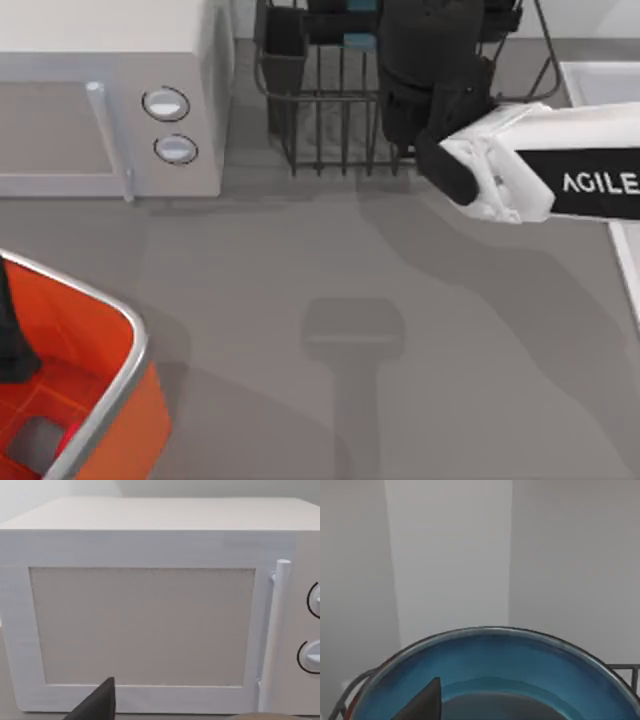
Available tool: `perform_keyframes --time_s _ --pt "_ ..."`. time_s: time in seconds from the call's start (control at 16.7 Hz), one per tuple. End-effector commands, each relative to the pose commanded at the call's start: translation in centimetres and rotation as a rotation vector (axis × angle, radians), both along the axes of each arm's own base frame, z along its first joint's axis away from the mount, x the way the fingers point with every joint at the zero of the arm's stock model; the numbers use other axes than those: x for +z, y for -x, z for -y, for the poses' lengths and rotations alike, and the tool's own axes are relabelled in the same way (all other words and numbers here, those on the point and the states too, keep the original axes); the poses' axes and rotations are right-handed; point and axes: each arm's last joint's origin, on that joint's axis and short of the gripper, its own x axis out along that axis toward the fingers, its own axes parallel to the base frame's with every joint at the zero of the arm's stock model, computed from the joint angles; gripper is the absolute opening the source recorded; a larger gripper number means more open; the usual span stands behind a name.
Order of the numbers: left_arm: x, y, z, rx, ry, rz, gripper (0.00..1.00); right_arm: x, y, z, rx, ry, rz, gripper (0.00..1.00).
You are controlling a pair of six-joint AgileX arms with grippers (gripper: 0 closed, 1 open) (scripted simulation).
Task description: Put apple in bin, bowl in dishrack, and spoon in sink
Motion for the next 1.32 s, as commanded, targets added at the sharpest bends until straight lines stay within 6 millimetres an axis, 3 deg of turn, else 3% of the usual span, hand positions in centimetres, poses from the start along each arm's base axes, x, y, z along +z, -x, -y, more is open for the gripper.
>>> perform_keyframes --time_s 0.18,0.36,0.66,0.84,1.08,1.32 --pt "0.0 0.0 0.0 0.000 0.000 0.000 1.00 0.5 1.1 0.9 0.009 0.018 -0.020 1.00" --pt "0.0 0.0 0.0 0.000 0.000 0.000 1.00 1.7 3.9 3.5 0.019 0.050 -0.056 1.00" --pt "0.0 0.0 0.0 0.000 0.000 0.000 1.00 5.2 11.6 11.4 0.025 0.052 -0.052 1.00" --pt "0.0 0.0 0.0 0.000 0.000 0.000 1.00 5.8 17.2 17.0 0.017 0.026 -0.008 1.00" --pt "0.0 0.0 0.0 0.000 0.000 0.000 1.00 3.0 23.6 22.6 0.004 0.003 0.051 1.00" --pt "0.0 0.0 0.0 0.000 0.000 0.000 1.00 -1.6 26.8 25.2 0.000 0.002 0.056 1.00"
